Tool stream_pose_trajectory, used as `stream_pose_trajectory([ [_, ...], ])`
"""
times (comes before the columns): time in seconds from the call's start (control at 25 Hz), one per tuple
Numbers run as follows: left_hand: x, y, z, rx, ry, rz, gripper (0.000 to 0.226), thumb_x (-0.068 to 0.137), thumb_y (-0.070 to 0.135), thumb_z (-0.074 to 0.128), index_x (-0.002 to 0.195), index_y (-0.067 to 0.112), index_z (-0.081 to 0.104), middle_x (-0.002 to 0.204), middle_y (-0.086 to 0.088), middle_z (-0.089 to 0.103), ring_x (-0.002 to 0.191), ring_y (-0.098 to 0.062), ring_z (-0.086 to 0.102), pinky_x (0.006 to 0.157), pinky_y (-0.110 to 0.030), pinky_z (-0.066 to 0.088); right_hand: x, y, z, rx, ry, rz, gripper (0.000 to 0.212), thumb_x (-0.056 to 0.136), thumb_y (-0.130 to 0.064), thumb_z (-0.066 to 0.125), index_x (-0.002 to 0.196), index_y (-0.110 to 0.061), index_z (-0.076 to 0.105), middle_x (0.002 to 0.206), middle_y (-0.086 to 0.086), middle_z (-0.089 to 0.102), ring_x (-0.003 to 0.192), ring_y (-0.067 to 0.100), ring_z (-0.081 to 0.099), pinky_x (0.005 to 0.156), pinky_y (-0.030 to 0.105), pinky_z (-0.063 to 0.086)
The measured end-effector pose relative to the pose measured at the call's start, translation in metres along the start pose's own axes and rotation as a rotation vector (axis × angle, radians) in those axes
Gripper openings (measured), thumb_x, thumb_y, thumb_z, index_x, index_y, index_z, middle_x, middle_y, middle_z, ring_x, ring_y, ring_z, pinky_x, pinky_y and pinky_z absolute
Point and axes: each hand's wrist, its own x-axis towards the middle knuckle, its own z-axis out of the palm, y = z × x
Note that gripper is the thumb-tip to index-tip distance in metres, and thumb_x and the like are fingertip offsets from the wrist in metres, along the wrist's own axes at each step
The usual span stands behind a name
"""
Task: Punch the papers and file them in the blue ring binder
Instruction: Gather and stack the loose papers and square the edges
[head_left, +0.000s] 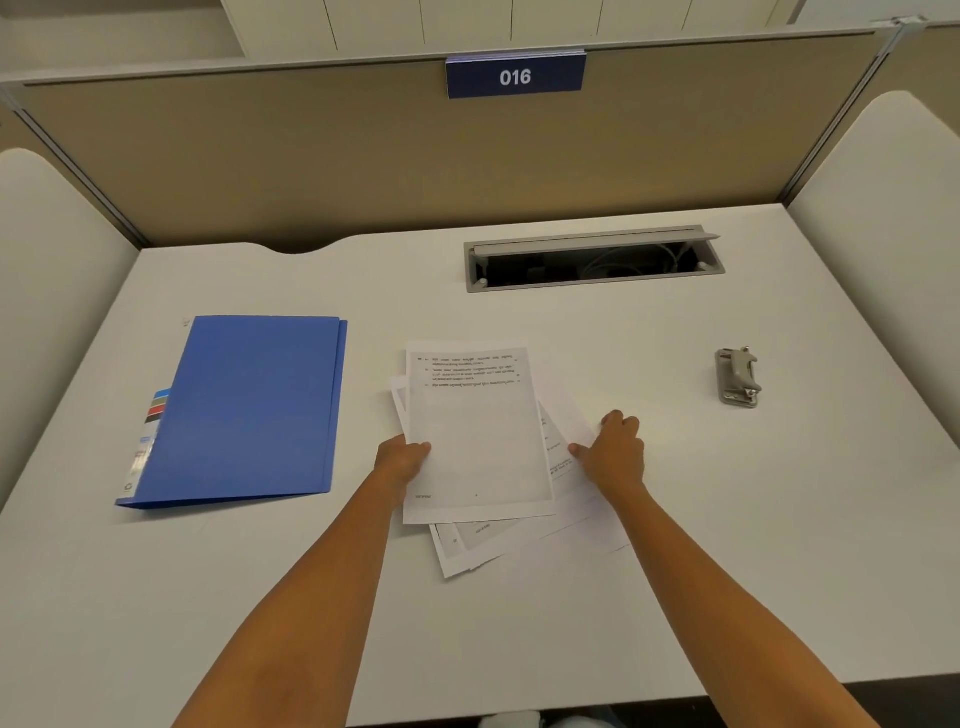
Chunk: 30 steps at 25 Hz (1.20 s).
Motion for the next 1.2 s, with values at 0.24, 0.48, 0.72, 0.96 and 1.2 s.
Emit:
stream_pose_trajectory([
  [0.24, -0.009, -0.001, -0.002, 0.012, -0.061, 0.016, 0.035, 0.094, 0.003, 0.051, 0.129, 0.005, 0.055, 0.126, -0.019, 0.06, 0.106, -0.037, 0.059, 0.097, -0.049, 0.048, -0.009, -0.001, 0.007, 0.253, -0.014, 0.084, 0.037, 0.089, -0.022, 0.063, 0.118, -0.004, 0.05, 0.117, 0.016, 0.061, 0.104, 0.035, 0.06, 0.086, 0.04, 0.048],
  [0.48, -0.016, 0.0, 0.008, 0.135, -0.112, 0.051, 0.038, 0.094, 0.002, 0.049, 0.132, 0.006, 0.053, 0.128, -0.017, 0.059, 0.109, -0.036, 0.058, 0.094, -0.044, 0.049, 0.0, -0.004, 0.002, 0.381, -0.15, 0.033, 0.033, 0.101, -0.024, 0.04, 0.118, -0.004, 0.06, 0.12, 0.014, 0.062, 0.108, 0.03, 0.056, 0.088, 0.034, 0.042],
  [0.72, -0.024, 0.004, 0.028, 0.127, -0.164, 0.079, 0.04, 0.091, -0.002, 0.045, 0.129, 0.004, 0.056, 0.124, -0.016, 0.062, 0.108, -0.036, 0.06, 0.089, -0.04, 0.051, -0.002, -0.003, 0.01, 0.556, -0.312, -0.022, 0.039, 0.085, -0.034, 0.069, 0.114, -0.009, 0.06, 0.111, 0.007, 0.066, 0.098, 0.026, 0.063, 0.084, 0.037, 0.053],
  [0.96, -0.025, 0.007, 0.032, 0.072, -0.047, 0.098, 0.048, 0.081, 0.017, 0.073, 0.123, 0.01, 0.049, 0.123, -0.008, 0.058, 0.107, -0.028, 0.06, 0.09, -0.041, 0.052, -0.005, -0.008, -0.006, 0.597, -0.141, -0.249, 0.038, 0.085, -0.026, 0.07, 0.118, -0.011, 0.059, 0.115, 0.006, 0.066, 0.094, 0.024, 0.063, 0.078, 0.031, 0.056],
  [1.2, -0.027, 0.032, 0.022, -0.161, -0.144, 0.223, 0.086, 0.065, 0.052, 0.083, 0.135, 0.019, 0.045, 0.124, 0.005, 0.058, 0.118, -0.022, 0.054, 0.095, -0.037, 0.044, -0.001, -0.016, -0.053, 0.859, -0.27, -0.416, 0.042, 0.083, -0.023, 0.074, 0.122, -0.013, 0.061, 0.114, 0.004, 0.068, 0.096, 0.024, 0.069, 0.081, 0.042, 0.059],
])
